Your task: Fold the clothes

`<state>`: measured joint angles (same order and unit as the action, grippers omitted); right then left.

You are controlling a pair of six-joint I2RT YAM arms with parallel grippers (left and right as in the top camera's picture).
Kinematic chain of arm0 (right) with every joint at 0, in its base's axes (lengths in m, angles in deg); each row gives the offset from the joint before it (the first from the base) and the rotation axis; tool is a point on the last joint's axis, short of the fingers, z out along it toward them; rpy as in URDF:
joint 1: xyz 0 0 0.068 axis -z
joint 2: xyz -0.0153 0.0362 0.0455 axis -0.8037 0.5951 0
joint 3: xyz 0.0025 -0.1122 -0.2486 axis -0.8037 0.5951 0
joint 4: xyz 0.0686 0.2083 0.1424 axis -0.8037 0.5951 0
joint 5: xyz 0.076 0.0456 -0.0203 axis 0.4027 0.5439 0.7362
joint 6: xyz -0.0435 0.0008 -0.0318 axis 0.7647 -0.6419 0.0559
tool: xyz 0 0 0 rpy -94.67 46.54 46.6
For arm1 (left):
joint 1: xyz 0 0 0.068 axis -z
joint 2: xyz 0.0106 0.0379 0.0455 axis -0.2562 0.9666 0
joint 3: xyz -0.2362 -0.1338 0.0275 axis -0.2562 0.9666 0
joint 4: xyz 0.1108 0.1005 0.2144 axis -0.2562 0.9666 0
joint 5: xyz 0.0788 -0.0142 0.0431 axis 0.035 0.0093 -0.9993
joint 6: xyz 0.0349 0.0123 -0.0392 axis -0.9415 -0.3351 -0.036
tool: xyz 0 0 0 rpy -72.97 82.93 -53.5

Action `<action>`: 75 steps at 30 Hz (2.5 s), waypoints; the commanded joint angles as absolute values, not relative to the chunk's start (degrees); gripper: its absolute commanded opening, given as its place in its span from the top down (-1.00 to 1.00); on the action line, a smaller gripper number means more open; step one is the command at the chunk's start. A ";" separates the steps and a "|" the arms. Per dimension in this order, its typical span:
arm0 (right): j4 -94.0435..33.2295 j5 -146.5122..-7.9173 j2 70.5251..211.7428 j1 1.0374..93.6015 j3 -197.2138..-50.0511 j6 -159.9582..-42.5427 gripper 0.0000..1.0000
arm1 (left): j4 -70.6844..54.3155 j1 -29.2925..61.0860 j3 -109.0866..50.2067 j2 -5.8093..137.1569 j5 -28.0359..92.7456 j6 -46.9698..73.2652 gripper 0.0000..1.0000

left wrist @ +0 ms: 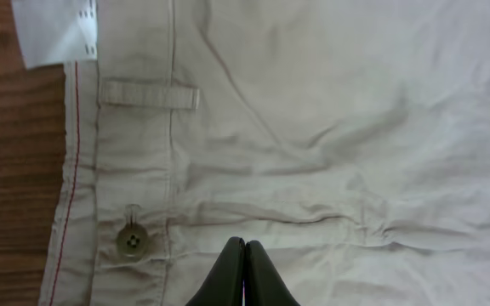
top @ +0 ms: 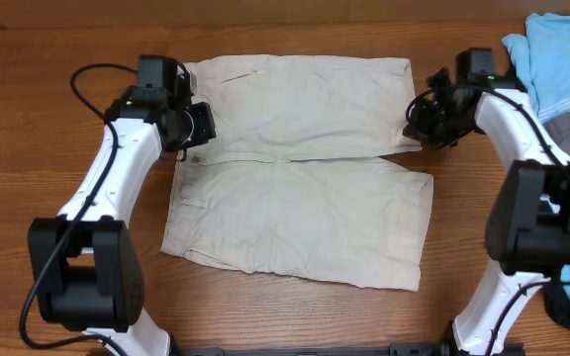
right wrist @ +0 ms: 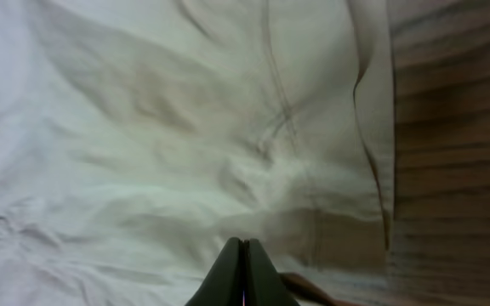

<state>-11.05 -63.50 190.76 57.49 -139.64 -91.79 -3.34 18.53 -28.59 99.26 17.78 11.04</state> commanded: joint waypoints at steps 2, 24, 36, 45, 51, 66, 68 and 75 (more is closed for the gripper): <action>-10.90 -70.95 194.78 57.12 -139.75 -91.52 0.92 | -2.21 18.62 -28.46 103.54 15.68 11.58 0.92; 17.56 -71.11 162.87 57.23 -143.47 -98.37 0.10 | 24.68 24.63 -28.37 62.93 8.66 17.46 0.60; 29.19 -71.30 156.38 57.23 -136.69 -102.34 -0.04 | 28.50 25.04 -28.37 59.46 9.01 17.42 -1.00; 19.57 -70.01 140.60 57.23 -113.57 -114.39 -0.10 | 28.50 25.04 -28.37 60.83 9.01 17.42 -1.00; 15.90 -69.66 132.99 57.23 -101.76 -119.37 -0.89 | 28.52 25.04 -28.37 61.95 9.01 17.42 -1.00; -2.11 -67.63 141.06 57.23 -83.71 -128.31 -0.38 | 28.50 25.02 -28.37 64.48 9.01 17.42 -0.99; -2.40 -67.63 141.43 57.23 -83.65 -129.42 -0.37 | 28.50 25.02 -28.37 64.50 9.01 17.42 -1.00; -5.98 -67.67 141.43 55.18 -81.02 -132.11 -0.37 | 28.50 25.02 -28.37 64.53 9.01 17.42 -1.00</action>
